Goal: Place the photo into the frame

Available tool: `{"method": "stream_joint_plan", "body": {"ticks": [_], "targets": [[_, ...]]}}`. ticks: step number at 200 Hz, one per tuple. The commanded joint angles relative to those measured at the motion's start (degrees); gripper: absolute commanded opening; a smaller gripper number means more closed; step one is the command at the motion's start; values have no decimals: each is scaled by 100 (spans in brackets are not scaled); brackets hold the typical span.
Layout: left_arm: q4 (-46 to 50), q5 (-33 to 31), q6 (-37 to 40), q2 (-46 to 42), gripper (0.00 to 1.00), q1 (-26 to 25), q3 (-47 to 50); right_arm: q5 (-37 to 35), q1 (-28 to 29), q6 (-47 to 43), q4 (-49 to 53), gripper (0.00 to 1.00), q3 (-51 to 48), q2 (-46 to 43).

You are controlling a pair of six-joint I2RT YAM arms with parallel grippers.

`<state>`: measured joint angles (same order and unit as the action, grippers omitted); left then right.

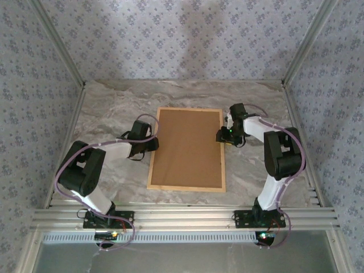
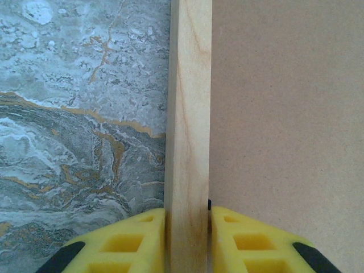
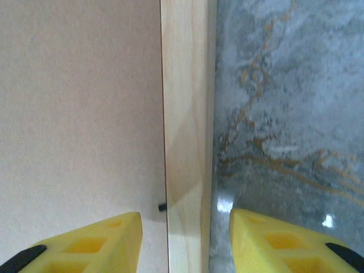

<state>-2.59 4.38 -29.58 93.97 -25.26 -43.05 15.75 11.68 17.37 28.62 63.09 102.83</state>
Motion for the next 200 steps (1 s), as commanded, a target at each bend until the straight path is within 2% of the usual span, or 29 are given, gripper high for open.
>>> {"method": "stream_joint_plan", "body": {"ticks": [1,28,85,98,123,143,165,200], "targets": [[793,-16,76,251,26,-93,99,-113,36,-38,258,45,-254,-328],[811,-21,101,257,26,-94,82,-162,88,-47,281,42,-376,-336],[943,-51,103,180,28,-93,11,-347,97,-153,248,29,-331,-60],[1100,-94,111,97,34,-92,-80,-438,111,-172,249,26,-332,-70],[1366,-323,155,-205,56,-85,-328,-476,152,-181,164,24,-358,-61],[1523,-588,215,-365,64,-51,-624,-493,195,-206,87,23,-368,-27],[1652,-700,258,-317,65,70,-1063,-469,211,-226,24,24,-368,-30],[1980,-741,409,351,58,303,-2072,-354,238,-207,-40,24,-376,-87]]}}
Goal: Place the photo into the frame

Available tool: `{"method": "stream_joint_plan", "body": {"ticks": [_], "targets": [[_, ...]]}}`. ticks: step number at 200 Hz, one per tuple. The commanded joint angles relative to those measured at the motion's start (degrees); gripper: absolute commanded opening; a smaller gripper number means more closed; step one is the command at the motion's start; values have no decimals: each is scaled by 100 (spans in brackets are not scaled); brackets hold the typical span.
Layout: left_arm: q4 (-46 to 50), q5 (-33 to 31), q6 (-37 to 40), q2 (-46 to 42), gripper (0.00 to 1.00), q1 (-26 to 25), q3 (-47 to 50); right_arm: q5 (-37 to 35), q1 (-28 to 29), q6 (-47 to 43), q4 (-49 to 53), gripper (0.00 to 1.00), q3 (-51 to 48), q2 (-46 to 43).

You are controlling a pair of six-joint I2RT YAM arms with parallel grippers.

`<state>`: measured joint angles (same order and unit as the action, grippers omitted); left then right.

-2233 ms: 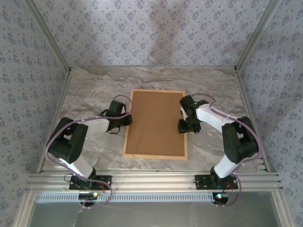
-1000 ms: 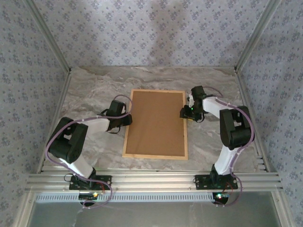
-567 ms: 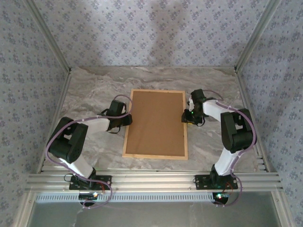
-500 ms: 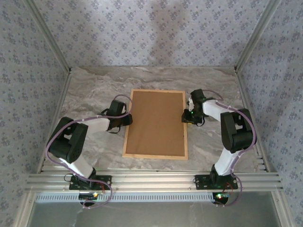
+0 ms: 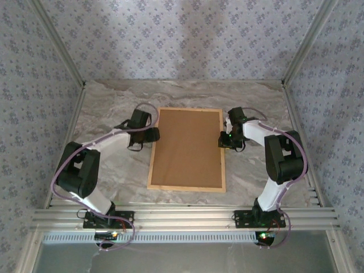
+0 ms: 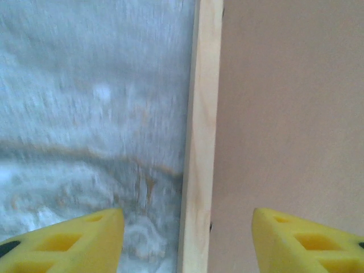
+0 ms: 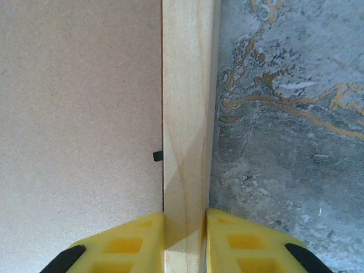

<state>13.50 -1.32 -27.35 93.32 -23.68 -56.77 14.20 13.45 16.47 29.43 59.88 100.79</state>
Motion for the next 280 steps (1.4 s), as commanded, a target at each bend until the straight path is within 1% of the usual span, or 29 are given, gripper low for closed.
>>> {"method": "stream_joint_plan", "body": {"ticks": [1,28,66,100,149,224,280], "targets": [[377,-169,195,447,58,154,-732,-194,61,-118,-121,24,-55,112],[734,-181,403,1131,52,280,-1623,-202,44,-135,-78,24,-46,55],[1378,-98,681,2114,41,332,-2921,-165,53,-118,-95,24,-63,18],[1857,9,832,2731,34,329,-3722,-157,61,-135,-77,24,-90,-13],[1891,37,863,2938,31,329,-3879,-167,59,-145,-62,24,-77,-26],[1873,149,855,3209,31,303,-3907,-186,70,-144,-50,25,-81,-25],[1917,270,944,3402,32,190,-3859,-203,78,-154,-35,25,-63,4]]}}
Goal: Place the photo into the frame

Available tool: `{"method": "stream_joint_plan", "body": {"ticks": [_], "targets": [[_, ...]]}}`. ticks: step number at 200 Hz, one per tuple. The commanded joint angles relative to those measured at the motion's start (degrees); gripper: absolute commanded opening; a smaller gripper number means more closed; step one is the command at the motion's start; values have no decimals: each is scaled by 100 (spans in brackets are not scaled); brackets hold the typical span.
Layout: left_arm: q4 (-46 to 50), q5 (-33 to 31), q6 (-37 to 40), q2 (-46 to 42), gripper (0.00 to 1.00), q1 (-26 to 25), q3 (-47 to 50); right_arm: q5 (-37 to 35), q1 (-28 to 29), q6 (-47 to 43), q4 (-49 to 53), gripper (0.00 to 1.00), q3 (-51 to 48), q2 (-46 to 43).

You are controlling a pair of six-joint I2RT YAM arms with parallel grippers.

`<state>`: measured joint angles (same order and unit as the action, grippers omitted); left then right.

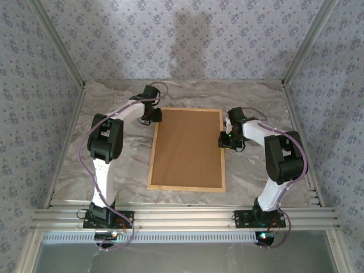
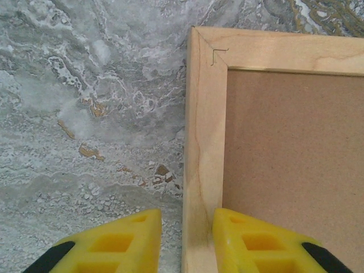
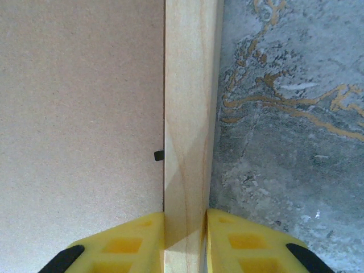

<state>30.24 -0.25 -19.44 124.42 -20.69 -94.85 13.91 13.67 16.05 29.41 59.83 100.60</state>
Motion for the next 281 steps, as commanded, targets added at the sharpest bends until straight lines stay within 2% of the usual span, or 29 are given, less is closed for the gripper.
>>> {"method": "stream_joint_plan", "body": {"ticks": [1,52,120,213,238,281], "targets": [[249,165,157,297,32,-115,-51,-172,57,-112,-32,25,-55,27],[588,225,248,454,35,-256,-110,-174,95,-111,-23,25,-22,82],[1396,264,466,999,38,-401,-713,-202,123,-135,21,25,17,138],[1788,261,608,1273,47,-526,-1059,-213,135,-155,66,24,37,145],[1825,185,570,1197,48,-532,-1191,-229,147,-164,81,24,33,136],[1561,-405,478,471,53,-515,-1258,-255,143,-182,105,24,46,127]]}}
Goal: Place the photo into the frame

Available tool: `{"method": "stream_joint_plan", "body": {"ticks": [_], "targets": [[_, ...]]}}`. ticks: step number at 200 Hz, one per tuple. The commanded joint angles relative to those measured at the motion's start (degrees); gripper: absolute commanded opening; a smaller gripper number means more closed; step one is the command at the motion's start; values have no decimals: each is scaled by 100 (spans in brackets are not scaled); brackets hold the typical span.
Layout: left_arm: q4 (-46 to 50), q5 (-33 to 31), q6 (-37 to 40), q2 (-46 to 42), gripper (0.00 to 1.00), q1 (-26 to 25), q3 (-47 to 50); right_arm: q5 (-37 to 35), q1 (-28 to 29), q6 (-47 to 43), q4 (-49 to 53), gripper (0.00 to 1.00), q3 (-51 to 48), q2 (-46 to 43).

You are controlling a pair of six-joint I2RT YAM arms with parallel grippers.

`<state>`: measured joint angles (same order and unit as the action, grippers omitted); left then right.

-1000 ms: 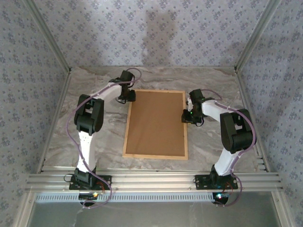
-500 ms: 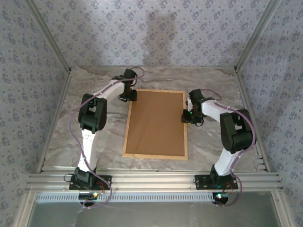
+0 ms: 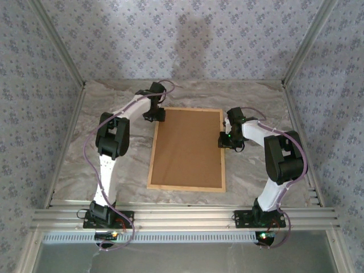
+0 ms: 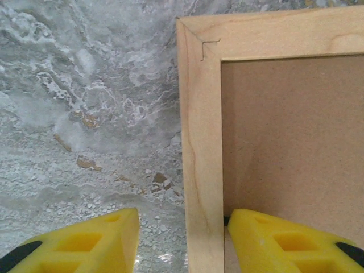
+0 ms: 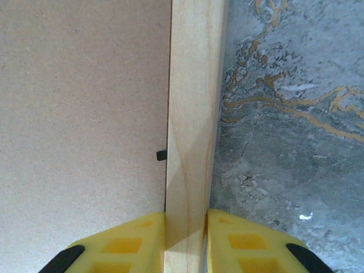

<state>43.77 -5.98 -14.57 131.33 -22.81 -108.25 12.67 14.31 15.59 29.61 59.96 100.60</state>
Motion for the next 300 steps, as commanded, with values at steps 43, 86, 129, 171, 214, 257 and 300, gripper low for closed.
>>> {"method": "stream_joint_plan", "body": {"ticks": [43,86,129,171,214,257,300], "targets": [[-125,-105,-122,-1146,57,-225,747,-150,79,-129,82,24,32,136],[-457,215,-415,-2233,54,-165,2258,-128,72,-135,106,24,41,131],[-790,752,-643,-2772,45,-153,3296,-124,71,-136,83,24,40,109],[-845,714,-653,-2789,39,-145,3688,-142,81,-136,66,24,2,75],[-987,725,-626,-2633,36,-136,3715,-159,102,-127,60,24,-18,58],[-1040,852,-648,-2498,36,-153,3735,-159,99,-127,64,24,-33,58],[-1055,877,-696,-2558,36,-205,3925,-150,91,-136,73,24,-20,81]]}}
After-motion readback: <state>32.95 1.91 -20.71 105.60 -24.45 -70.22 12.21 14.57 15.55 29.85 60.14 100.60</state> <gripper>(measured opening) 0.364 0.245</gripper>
